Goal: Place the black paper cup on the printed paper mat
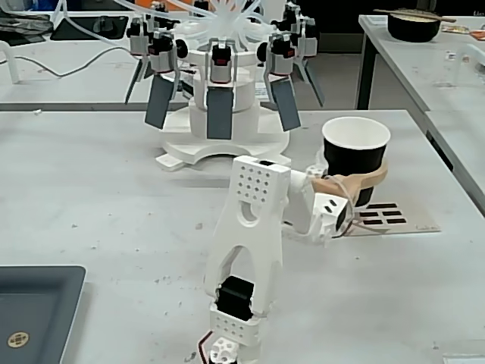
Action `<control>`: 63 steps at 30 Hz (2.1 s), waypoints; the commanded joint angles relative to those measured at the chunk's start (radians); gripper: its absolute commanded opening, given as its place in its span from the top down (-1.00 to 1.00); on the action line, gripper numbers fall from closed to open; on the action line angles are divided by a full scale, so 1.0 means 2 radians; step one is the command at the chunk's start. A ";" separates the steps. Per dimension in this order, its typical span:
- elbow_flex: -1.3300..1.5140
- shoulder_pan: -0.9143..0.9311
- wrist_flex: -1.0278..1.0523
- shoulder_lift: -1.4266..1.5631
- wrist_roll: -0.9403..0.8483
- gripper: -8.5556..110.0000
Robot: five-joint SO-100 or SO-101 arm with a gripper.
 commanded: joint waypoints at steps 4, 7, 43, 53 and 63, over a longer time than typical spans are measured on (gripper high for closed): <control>-0.132 0.017 0.035 -0.061 0.006 0.66; -0.193 0.020 0.056 -0.098 0.007 0.66; -0.494 0.034 0.119 -0.363 0.007 0.64; -0.447 0.036 0.082 -0.345 0.007 0.42; -0.413 0.051 0.074 -0.310 -0.001 0.17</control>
